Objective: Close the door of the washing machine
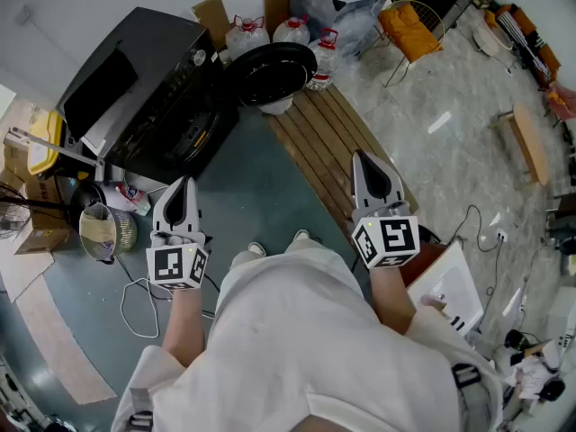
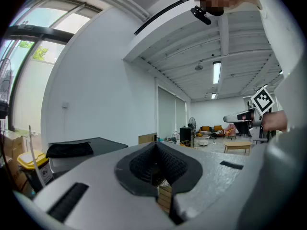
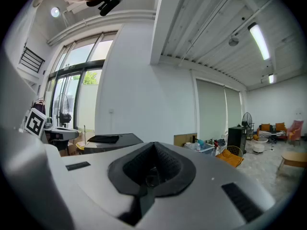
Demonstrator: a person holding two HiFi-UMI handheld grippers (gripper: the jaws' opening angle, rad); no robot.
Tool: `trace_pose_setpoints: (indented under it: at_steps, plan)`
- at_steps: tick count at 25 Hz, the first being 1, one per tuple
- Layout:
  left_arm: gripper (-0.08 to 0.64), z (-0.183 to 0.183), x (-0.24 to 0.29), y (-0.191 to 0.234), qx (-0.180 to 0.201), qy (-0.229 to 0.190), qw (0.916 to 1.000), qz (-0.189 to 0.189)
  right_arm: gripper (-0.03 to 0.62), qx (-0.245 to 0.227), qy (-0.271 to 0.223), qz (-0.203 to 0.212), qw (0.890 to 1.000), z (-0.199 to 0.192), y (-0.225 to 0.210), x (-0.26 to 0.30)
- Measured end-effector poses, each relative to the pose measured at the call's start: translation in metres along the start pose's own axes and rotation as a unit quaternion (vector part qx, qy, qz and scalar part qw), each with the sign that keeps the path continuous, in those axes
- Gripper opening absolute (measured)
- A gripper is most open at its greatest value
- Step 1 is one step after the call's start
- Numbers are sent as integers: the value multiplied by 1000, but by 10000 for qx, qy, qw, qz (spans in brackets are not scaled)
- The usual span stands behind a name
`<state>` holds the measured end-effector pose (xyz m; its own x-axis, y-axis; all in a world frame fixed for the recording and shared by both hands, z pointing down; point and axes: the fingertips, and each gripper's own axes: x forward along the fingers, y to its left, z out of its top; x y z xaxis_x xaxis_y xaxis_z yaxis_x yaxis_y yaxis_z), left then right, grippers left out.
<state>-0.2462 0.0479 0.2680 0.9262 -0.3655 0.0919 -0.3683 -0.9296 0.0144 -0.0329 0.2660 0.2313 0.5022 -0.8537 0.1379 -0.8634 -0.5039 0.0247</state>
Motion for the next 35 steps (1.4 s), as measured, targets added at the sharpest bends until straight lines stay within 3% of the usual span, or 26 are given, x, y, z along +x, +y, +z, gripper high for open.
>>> trace_pose_setpoints:
  at_steps: [12, 20, 21, 23, 29, 35]
  plan:
    - [5, -10, -7, 12, -102, 45, 9999, -18, -3, -5, 63, 26, 10000, -3, 19, 4]
    - [6, 7, -12, 34, -224, -440, 9988, -40, -3, 159, -109, 21, 9998, 2, 31, 2]
    - [23, 8, -11, 37, -226, -444, 9987, -74, -3, 157, -100, -14, 9998, 2, 32, 2]
    - [194, 5, -6, 40, -212, -412, 9987, -218, -3, 167, -84, -75, 9998, 2, 35, 2]
    - [360, -14, 13, 51, -308, -391, 9970, -585, -3, 158, 12, -283, 9995, -8, 47, -7]
    - [394, -27, 38, 46, -434, -182, 9954, -832, -2, 239, 243, -553, 9979, -20, 36, -15]
